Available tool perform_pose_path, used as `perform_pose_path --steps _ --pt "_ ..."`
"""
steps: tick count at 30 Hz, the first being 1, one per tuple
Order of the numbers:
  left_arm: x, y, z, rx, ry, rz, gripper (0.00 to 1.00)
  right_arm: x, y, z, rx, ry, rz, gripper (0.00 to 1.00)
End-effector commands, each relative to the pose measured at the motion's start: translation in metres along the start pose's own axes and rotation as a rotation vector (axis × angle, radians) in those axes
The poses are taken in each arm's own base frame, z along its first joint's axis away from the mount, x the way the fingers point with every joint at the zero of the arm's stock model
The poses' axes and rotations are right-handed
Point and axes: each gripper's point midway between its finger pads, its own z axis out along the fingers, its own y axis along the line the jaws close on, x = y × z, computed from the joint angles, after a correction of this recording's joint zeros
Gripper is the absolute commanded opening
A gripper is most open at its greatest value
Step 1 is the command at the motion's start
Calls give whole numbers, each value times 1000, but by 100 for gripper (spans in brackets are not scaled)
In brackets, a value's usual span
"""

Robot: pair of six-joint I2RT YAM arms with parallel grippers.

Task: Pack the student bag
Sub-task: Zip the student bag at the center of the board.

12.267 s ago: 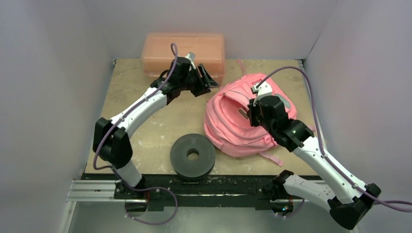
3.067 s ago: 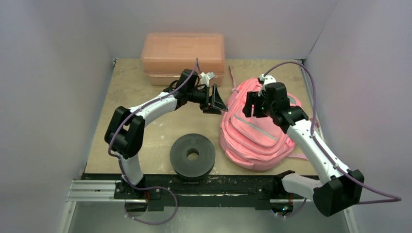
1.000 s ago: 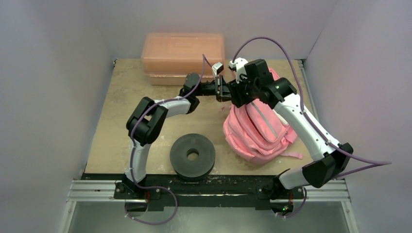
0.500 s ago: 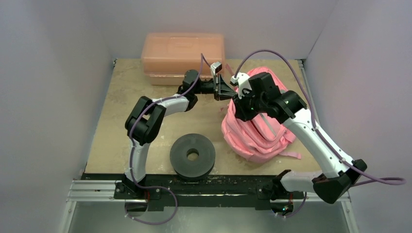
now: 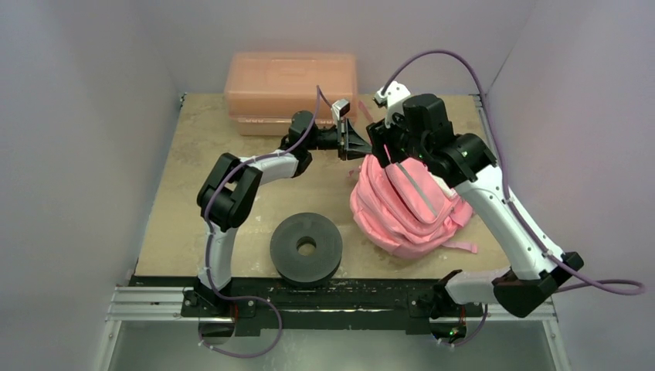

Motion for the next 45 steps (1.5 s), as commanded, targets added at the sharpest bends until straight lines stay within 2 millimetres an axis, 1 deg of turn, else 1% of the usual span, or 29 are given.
perform_pose_path --steps 1,4,6,8,11,15,21,25,29,36,38,40,44,45 --pt "10 -107 -11 196 -24 252 0 -5 -21 15 88 54 -163 66" --pt "11 -104 -11 174 -14 243 0 8 -13 31 24 126 -241 68" --pt "12 -102 -11 156 -7 237 0 10 -12 38 18 148 -258 69" --pt "12 -100 -10 146 -7 236 0 11 -9 43 6 159 -278 69" --pt "10 -100 -9 148 -11 236 0 18 -6 47 8 204 -339 69" --pt "7 -102 -7 158 -9 230 0 23 -3 47 22 236 -394 67" --pt "10 -103 -8 158 -3 231 0 6 -2 39 52 212 -416 64" --pt "15 -105 -11 166 7 240 0 2 -4 37 66 223 -437 61" --pt "19 -110 -12 171 13 260 0 9 -2 42 53 249 -450 59" --pt "24 -120 -14 189 30 284 0 32 -2 48 37 302 -476 55" --pt "26 -124 -15 192 36 304 0 38 5 53 3 307 -474 50" --pt "28 -125 -16 185 46 327 0 45 6 55 -7 326 -478 39" --pt "30 -124 -16 164 56 358 0 54 14 57 -58 339 -477 31" --pt "30 -125 -16 163 60 364 0 55 14 57 -58 345 -476 26"
